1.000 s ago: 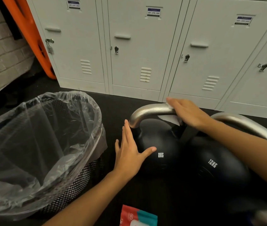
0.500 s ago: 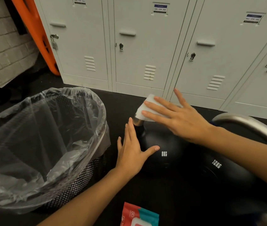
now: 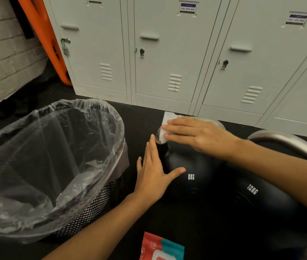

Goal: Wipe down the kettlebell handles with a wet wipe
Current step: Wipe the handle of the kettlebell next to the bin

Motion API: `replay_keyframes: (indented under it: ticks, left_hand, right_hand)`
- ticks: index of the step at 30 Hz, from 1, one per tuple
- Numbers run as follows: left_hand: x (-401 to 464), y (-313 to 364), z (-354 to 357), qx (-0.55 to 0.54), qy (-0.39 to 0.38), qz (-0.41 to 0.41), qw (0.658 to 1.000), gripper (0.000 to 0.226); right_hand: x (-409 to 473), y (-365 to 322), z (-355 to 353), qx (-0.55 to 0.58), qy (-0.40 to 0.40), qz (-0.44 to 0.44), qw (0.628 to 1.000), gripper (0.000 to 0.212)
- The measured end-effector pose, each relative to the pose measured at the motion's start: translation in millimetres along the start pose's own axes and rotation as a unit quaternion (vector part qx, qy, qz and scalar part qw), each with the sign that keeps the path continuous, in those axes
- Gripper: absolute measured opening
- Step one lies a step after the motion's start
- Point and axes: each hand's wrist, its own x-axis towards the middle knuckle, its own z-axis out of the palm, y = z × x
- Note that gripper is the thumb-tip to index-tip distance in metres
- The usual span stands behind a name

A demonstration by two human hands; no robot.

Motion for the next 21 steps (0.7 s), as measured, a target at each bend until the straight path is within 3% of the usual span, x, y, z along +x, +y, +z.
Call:
replay_keyframes:
  ticks: [9,11,14,18,21]
  left_hand:
    - [0.5,0.4,-0.2,-0.009,0.032,-0.006,0.999,0.126]
    - [1.0,0.8,-0.7,-0.013,0.039,-0.018,0.999,0.131]
    - [-1.8,2.2,-0.3,-0.015,0.051,-0.048,0.997,0.137]
    - [-3.7,0.6,1.6,-0.012,0.044,-0.067,0.997,0.134]
    - [-2.3,-0.2,2.0,0.008,0.038,-0.062,0.997,0.130]
  right_hand:
    - [4.1,7.3,1.5,0.005,-0.010,-0.016,1.000,0.043]
    - [17.2,-0.8,9.7,-0.017,-0.013,-0.035,0.999,0.050]
    - [20.6,-5.3,13.9,-0.067,-0.016,-0.056,0.996,0.042]
    - [29.1,-5.5,11.6,-0.098,-0.036,-0.091,0.990,0.043]
    - [30.0,-1.7,4.7,-0.075,-0.018,-0.065,0.995,0.042]
